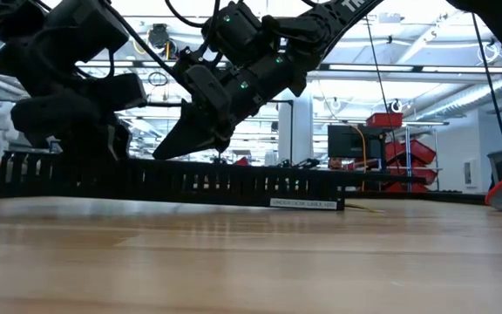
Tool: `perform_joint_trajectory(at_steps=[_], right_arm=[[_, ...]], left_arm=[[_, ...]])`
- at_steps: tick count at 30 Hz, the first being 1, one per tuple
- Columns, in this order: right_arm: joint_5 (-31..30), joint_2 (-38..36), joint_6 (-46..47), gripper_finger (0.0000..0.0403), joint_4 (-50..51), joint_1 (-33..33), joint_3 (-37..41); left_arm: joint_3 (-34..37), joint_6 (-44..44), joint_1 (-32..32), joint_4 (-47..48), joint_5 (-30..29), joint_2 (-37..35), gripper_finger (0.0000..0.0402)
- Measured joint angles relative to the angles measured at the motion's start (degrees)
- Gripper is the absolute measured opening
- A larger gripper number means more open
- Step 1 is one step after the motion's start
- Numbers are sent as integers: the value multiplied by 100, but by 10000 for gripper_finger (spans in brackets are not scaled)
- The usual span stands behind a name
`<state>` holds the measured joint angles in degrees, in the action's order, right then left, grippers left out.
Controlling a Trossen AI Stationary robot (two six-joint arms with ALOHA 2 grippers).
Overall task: Ziptie cables
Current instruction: Close the black cable duct
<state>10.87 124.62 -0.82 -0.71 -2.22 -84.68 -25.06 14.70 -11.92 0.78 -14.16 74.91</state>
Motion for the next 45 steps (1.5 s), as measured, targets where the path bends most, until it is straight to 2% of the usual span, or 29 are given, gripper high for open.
perform_joint_trajectory(at_steps=[11,18,23,31,35,45], right_arm=[[-19,0,9,0,22,-8,2],[44,22,33,0,107,-15,15],[61,20,33,0,142,-15,11],[107,15,35,0,197,-42,7],[112,15,35,0,201,-44,7],[114,11,28,0,236,-44,7]], left_arm=[[2,13,122,-42,134,0,246],[-28,-176,293,-739,603,161,339],[-167,-70,291,-334,709,156,386],[-675,434,253,1975,331,-216,391],[-477,735,89,2107,314,-214,391],[181,1231,-140,1501,125,-223,387]])
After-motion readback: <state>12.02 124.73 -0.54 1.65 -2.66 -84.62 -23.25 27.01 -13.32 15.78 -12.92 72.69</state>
